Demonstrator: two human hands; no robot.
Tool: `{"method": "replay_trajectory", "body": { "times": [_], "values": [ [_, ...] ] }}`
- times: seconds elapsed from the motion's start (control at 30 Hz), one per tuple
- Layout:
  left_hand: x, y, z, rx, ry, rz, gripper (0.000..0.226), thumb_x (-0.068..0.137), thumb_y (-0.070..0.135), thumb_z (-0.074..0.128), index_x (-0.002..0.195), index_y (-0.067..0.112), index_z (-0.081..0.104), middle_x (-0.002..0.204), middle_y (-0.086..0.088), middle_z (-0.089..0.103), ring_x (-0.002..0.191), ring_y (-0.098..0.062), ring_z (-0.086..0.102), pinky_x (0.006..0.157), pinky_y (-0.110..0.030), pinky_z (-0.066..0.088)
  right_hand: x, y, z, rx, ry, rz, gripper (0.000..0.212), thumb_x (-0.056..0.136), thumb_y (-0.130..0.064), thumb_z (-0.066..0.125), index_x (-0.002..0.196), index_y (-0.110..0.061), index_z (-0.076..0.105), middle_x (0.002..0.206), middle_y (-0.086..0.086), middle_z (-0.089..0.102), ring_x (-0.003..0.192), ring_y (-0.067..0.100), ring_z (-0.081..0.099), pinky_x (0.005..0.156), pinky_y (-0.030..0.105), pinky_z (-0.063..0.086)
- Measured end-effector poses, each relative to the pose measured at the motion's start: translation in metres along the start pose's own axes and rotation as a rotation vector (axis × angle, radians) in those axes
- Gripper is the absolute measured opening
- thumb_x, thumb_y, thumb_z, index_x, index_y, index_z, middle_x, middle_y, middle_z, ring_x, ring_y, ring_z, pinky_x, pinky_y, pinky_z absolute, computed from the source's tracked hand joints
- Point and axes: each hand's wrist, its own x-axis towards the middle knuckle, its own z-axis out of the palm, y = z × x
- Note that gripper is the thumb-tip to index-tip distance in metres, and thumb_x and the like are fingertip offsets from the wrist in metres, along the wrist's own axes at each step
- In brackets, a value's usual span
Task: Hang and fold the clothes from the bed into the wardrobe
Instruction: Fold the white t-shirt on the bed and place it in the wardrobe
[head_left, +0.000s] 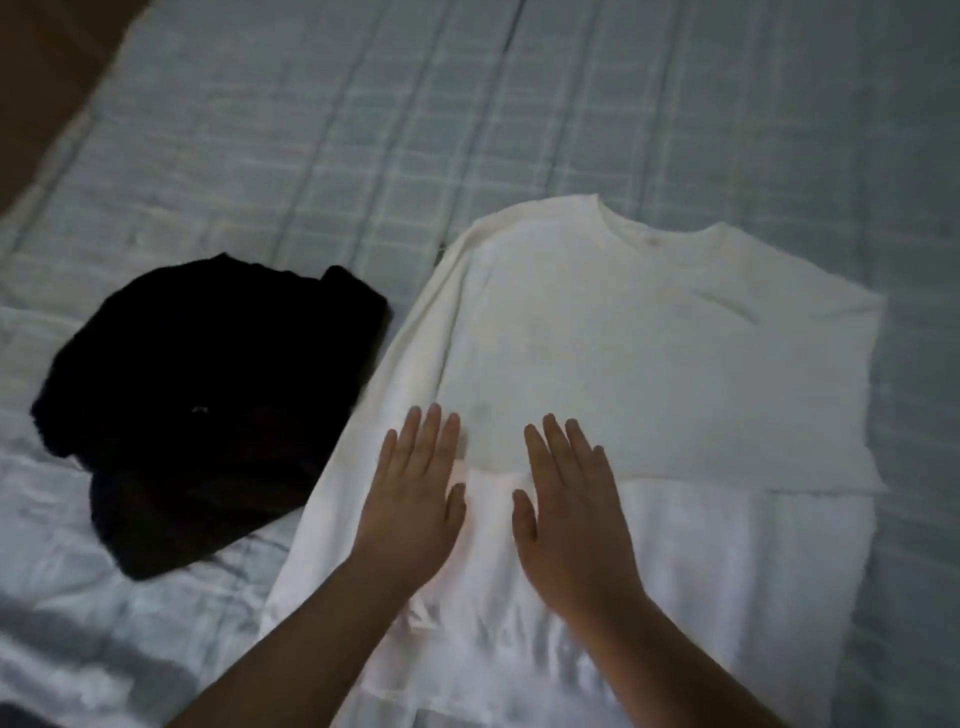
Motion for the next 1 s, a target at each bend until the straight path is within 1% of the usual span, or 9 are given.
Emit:
{"method": "replay_trajectory", "body": {
  "times": [0.1, 0.27, 0.37, 0.43, 0.6, 0.7, 0.8, 0.9, 1.0],
  "values": [
    [-0.036, -0.063, -0.001, 0.012, 0.001, -0.094, 0.070, 0.095, 0.036, 0.035, 0.157, 0.008, 0.018, 0.164, -0.014, 0.015, 0.153, -0.029, 0.007, 0.121, -0.046, 0.014, -0.002, -0.057, 0.025, -0.002, -0.080, -0.053, 0.057, 0.099, -0.035, 0.044, 0.152, -0.015, 0.036, 0.160, 0.007, 0.032, 0.151, 0.026, 0.022, 0.118, 0.049, 0.030],
    [-0.075, -0.111, -0.004, -0.090, 0.031, -0.011, 0.069, 0.086, 0.022, 0.056, 0.151, 0.011, 0.035, 0.158, -0.012, 0.034, 0.148, -0.026, 0.024, 0.120, -0.040, 0.018, -0.005, -0.138, 0.062, 0.007, -0.203, -0.075, 0.061, 0.097, -0.033, 0.054, 0.152, -0.016, 0.036, 0.158, 0.008, 0.036, 0.149, 0.024, 0.027, 0.117, 0.044, 0.034],
    [-0.095, -0.126, -0.004, -0.305, 0.168, -0.068, 0.058, 0.080, 0.008, 0.061, 0.137, 0.011, 0.053, 0.142, -0.009, 0.052, 0.132, -0.022, 0.042, 0.112, -0.040, 0.036, -0.003, -0.172, 0.080, -0.017, -0.267, -0.086, 0.062, 0.098, -0.033, 0.049, 0.154, -0.015, 0.031, 0.161, 0.009, 0.030, 0.150, 0.024, 0.023, 0.119, 0.047, 0.030],
    [-0.110, -0.135, -0.005, -0.404, 0.194, -0.205, 0.057, 0.078, 0.008, 0.070, 0.132, 0.015, 0.053, 0.132, -0.007, 0.054, 0.121, -0.022, 0.047, 0.102, -0.044, 0.046, 0.001, -0.186, 0.088, -0.066, -0.269, -0.073, 0.062, 0.097, -0.033, 0.042, 0.154, -0.010, 0.031, 0.160, 0.011, 0.032, 0.150, 0.026, 0.025, 0.119, 0.050, 0.027],
    [-0.125, -0.159, 0.010, -0.654, -0.116, -0.521, 0.047, 0.086, 0.034, 0.071, 0.125, 0.015, 0.052, 0.117, -0.003, 0.057, 0.108, -0.021, 0.056, 0.092, -0.037, 0.049, 0.007, -0.203, 0.097, -0.156, -0.250, -0.027, 0.066, 0.096, -0.033, 0.047, 0.153, -0.005, 0.030, 0.158, 0.013, 0.035, 0.147, 0.027, 0.032, 0.119, 0.054, 0.025],
    [-0.116, -0.164, 0.006, -0.585, -0.274, -0.378, 0.026, 0.092, 0.035, 0.061, 0.111, 0.017, 0.061, 0.105, 0.000, 0.066, 0.099, -0.023, 0.062, 0.079, -0.027, 0.043, 0.002, -0.202, 0.098, -0.192, -0.244, -0.040, 0.064, 0.097, -0.034, 0.044, 0.154, -0.007, 0.029, 0.158, 0.010, 0.036, 0.147, 0.025, 0.033, 0.121, 0.054, 0.020],
    [-0.111, -0.159, -0.025, -0.803, -0.347, -0.273, 0.012, 0.095, 0.025, 0.059, 0.105, 0.021, 0.061, 0.092, 0.009, 0.063, 0.088, -0.017, 0.062, 0.068, -0.022, 0.041, -0.005, -0.196, 0.088, -0.170, -0.246, -0.070, 0.060, 0.100, -0.034, 0.025, 0.155, -0.010, 0.028, 0.157, 0.007, 0.037, 0.147, 0.021, 0.033, 0.122, 0.051, 0.015],
    [-0.113, -0.154, -0.077, -1.045, -0.286, -0.248, 0.014, 0.097, 0.024, 0.059, 0.108, 0.033, 0.058, 0.094, 0.015, 0.063, 0.086, -0.003, 0.061, 0.075, -0.021, 0.050, -0.006, -0.191, 0.063, -0.101, -0.268, -0.084, 0.062, 0.100, -0.036, 0.010, 0.156, -0.013, 0.022, 0.161, 0.004, 0.029, 0.150, 0.018, 0.023, 0.124, 0.046, 0.012],
    [-0.112, -0.160, -0.144, -0.980, -0.167, -0.195, 0.009, 0.099, 0.026, 0.056, 0.100, 0.035, 0.056, 0.090, 0.022, 0.062, 0.081, 0.003, 0.060, 0.068, -0.009, 0.044, 0.002, -0.194, 0.033, -0.008, -0.269, -0.087, 0.060, 0.102, -0.038, 0.012, 0.158, -0.017, 0.016, 0.165, 0.003, 0.019, 0.153, 0.018, 0.011, 0.125, 0.042, 0.008]
  ]
}}
